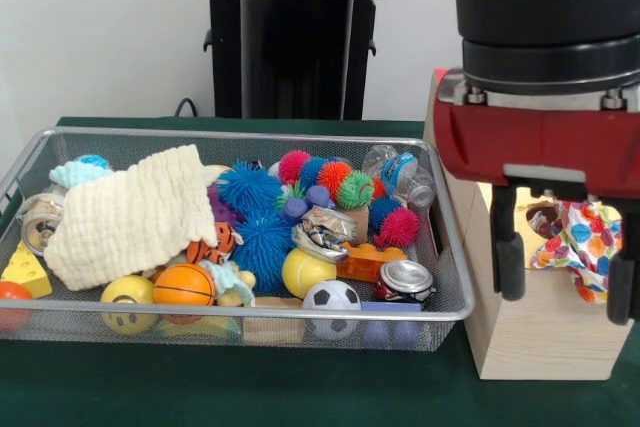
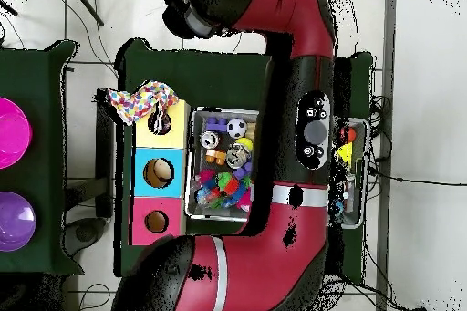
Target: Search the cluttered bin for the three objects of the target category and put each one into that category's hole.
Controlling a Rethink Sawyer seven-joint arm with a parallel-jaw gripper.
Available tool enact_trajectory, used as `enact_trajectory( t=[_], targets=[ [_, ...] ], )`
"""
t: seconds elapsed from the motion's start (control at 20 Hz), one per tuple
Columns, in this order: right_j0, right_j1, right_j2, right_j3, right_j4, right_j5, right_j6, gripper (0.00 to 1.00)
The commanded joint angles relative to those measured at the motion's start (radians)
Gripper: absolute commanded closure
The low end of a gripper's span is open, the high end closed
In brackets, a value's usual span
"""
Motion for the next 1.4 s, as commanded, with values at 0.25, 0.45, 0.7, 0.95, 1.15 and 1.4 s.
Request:
enact_trajectory(
  t=[0.25,0.45,0.7,0.95,1.15,1.4],
  targets=[
    [0.022,-0.035,-0.073,0.002,-0.069,0.224,0.115,0.00],
    [0.024,-0.046,-0.096,0.026,-0.053,0.236,0.161,0.00],
    [0.029,-0.117,-0.138,0.268,0.020,0.088,0.278,0.00],
    [0.030,-0.152,-0.163,0.413,0.044,-0.050,0.293,0.00],
    [0.036,-0.154,-0.180,0.469,0.050,-0.141,0.306,0.00],
    [0.055,-0.155,-0.219,0.521,0.041,-0.248,0.322,0.00]
  ],
)
